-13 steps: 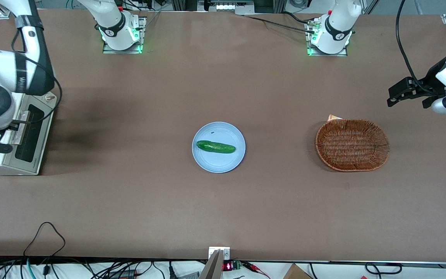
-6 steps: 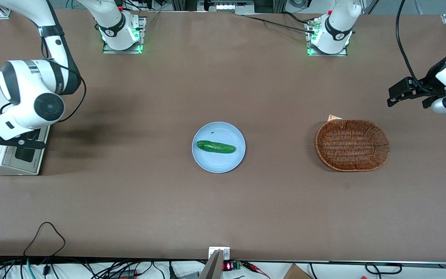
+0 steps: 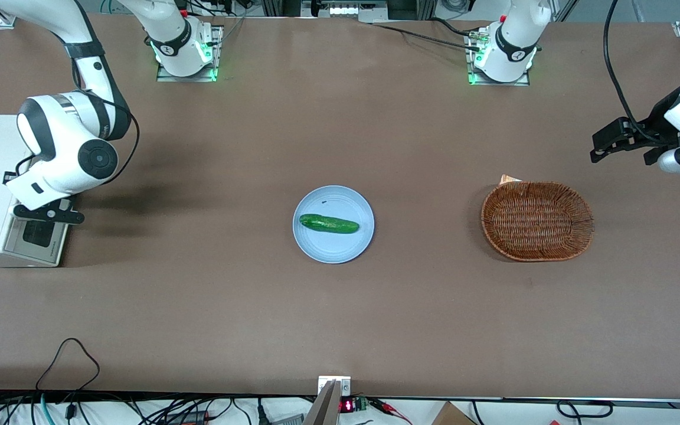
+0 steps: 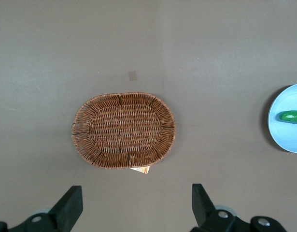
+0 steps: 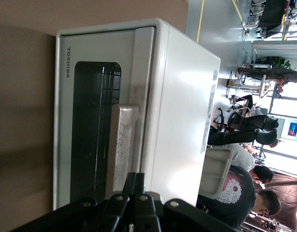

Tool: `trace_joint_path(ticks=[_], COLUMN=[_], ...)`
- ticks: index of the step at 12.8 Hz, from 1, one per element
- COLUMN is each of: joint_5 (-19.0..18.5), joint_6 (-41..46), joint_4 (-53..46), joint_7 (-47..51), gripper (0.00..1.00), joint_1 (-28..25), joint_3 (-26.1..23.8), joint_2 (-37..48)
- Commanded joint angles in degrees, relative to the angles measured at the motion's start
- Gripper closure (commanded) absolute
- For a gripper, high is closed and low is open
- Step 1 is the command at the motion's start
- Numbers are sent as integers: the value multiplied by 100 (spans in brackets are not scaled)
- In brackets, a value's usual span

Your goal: Open oven door with right arm only

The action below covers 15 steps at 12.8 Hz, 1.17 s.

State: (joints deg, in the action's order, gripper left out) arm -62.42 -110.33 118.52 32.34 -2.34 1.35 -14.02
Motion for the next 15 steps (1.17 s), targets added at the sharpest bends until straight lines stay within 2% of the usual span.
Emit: trace_joint_path(ticks=[1, 4, 15], joint_5=[-269, -525, -587], joint_6=[-111, -111, -286], joint_4=[154, 154, 154], joint_7=[324, 606, 774], gripper=[100, 100, 100], joint_1=[49, 58, 102], joint_3=[5, 14, 14], joint_2=[32, -127, -259])
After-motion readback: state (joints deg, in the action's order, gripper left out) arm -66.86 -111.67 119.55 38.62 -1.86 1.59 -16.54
